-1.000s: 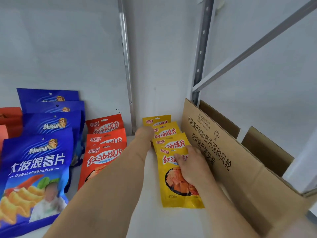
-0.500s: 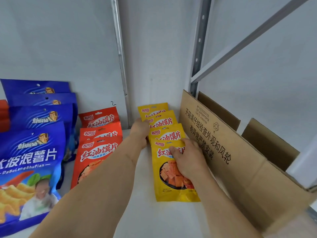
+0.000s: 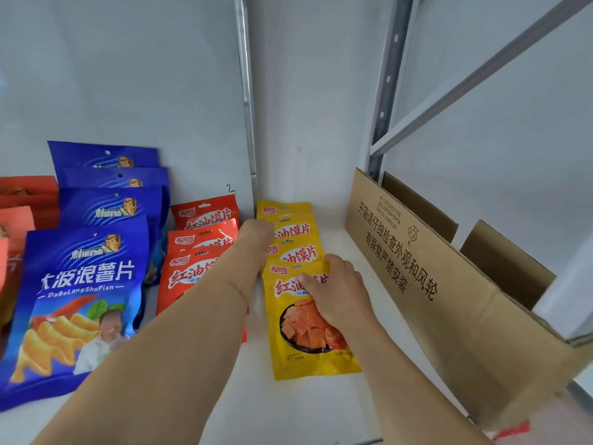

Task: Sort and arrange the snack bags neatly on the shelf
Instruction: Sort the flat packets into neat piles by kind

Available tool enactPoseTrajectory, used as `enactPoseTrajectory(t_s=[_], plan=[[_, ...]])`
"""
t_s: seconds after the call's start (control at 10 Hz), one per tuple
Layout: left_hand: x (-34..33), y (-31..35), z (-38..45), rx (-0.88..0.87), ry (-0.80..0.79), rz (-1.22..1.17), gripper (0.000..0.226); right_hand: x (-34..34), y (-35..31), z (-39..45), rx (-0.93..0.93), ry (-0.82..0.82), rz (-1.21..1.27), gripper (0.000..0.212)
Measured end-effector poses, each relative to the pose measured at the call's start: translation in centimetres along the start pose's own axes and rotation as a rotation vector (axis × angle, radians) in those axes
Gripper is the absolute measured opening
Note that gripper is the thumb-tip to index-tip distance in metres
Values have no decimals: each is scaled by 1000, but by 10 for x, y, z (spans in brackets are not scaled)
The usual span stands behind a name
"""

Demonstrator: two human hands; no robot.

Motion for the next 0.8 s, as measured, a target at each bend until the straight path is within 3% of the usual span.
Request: enactPoseTrajectory(t_s=[0.2, 0.5, 0.7, 0.8], plan=[[4, 3, -19, -22, -23, -13, 40, 9, -1, 12, -9, -23, 18, 77], [17, 12, -47, -114, 118, -106, 44, 9, 14, 13, -53, -10, 118, 79], [7, -2, -73, -59, 66, -63, 15, 15, 23, 17, -96, -39, 263, 71], [5, -16, -77, -99, 63, 57, 66, 16, 28, 18, -90, -60, 290, 62]])
Point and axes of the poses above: each hand's wrist, its own z-axis towards the middle knuckle, its own x-axis out of the back of the hand, y = z × x, the point moved 7 cm from there along z, towards the middle knuckle, and after that the axes turned 10 degrees about -x, right-handed, at the moved point
